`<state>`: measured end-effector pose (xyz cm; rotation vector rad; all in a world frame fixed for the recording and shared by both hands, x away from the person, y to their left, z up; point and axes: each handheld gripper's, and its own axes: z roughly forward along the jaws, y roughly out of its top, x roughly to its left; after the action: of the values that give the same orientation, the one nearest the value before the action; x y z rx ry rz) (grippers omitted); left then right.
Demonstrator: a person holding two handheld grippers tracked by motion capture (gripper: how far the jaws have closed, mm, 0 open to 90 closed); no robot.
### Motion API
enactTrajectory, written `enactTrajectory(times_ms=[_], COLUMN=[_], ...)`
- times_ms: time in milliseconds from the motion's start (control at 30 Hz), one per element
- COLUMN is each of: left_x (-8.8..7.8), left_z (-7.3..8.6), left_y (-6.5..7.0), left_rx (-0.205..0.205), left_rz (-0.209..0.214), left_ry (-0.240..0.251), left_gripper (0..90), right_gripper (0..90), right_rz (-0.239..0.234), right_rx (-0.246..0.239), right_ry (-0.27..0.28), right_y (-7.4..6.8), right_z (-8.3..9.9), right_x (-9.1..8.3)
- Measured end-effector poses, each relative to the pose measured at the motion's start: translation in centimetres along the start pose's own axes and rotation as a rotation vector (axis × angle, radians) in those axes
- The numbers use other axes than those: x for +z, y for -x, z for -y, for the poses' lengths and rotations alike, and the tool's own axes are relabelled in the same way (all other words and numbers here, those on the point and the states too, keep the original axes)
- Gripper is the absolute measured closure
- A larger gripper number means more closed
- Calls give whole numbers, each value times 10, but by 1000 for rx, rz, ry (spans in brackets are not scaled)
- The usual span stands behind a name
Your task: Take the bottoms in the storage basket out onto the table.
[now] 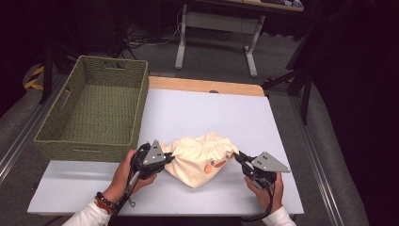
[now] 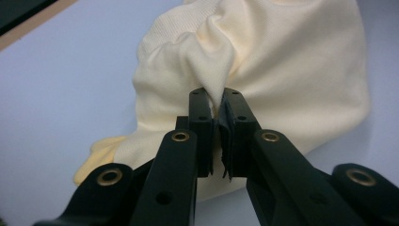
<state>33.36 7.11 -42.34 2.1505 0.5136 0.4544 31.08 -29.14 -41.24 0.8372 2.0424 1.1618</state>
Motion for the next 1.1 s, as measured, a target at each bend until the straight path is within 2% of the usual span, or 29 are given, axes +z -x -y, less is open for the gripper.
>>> enactTrajectory(times_ms=[100, 167, 267, 300, 367, 433, 500, 533, 567, 633, 700, 767, 867, 900, 933, 1000, 1100], left_x=[-5, -3, 2, 3, 3, 2, 2, 1, 2, 2, 3, 5, 9, 9, 10, 12, 11], left_z=[-1, 0, 3, 3, 3, 3, 3, 3, 3, 4, 5, 5, 6, 7, 8, 8, 7], left_y=[4, 4, 5, 4, 4, 4, 4, 4, 4, 5, 6, 7, 7, 8, 8, 7, 8], left_rx=[13, 21, 23, 26, 21, 25, 24, 27, 27, 29, 33, 28, 37, 38, 35, 34, 36], left_rz=[-3, -14, -8, -7, -1, -6, -3, -4, -4, -2, 5, 6, 2, 0, 1, -7, -14], left_ry=[4, -9, -28, -28, -26, -26, -24, -26, -28, -35, -39, -41, -49, -58, -59, -57, -48], left_gripper=[838, 838, 838, 838, 838, 838, 838, 839, 838, 838, 838, 838, 838, 838, 838, 838, 838], right_gripper=[843, 835, 809, 781, 749, 626, 554, 490, 466, 436, 373, 386, 459, 532, 647, 755, 806], right_rz=[-7, -10, -17, -30, -20, -36, -32, -64, -83, -82, -107, -91, -80, -83, -84, -71, -67], right_rx=[15, 26, 46, 63, 72, 75, 71, 71, 72, 65, 75, 65, 49, 45, 35, 17, 10], right_ry=[-12, -26, -57, -75, -76, -56, -45, -43, -43, -58, -80, -114, -144, -153, -156, -156, -139], right_y=[-1, -1, 2, 3, 5, 5, 3, 2, 1, -1, -2, -3, -4, -4, -4, -4, -3], right_z=[1, 5, 10, 12, 15, 16, 15, 15, 15, 17, 18, 19, 19, 18, 18, 17, 15], right_x=[1, 5, 11, 14, 15, 15, 15, 16, 18, 20, 25, 31, 38, 40, 40, 39, 33])
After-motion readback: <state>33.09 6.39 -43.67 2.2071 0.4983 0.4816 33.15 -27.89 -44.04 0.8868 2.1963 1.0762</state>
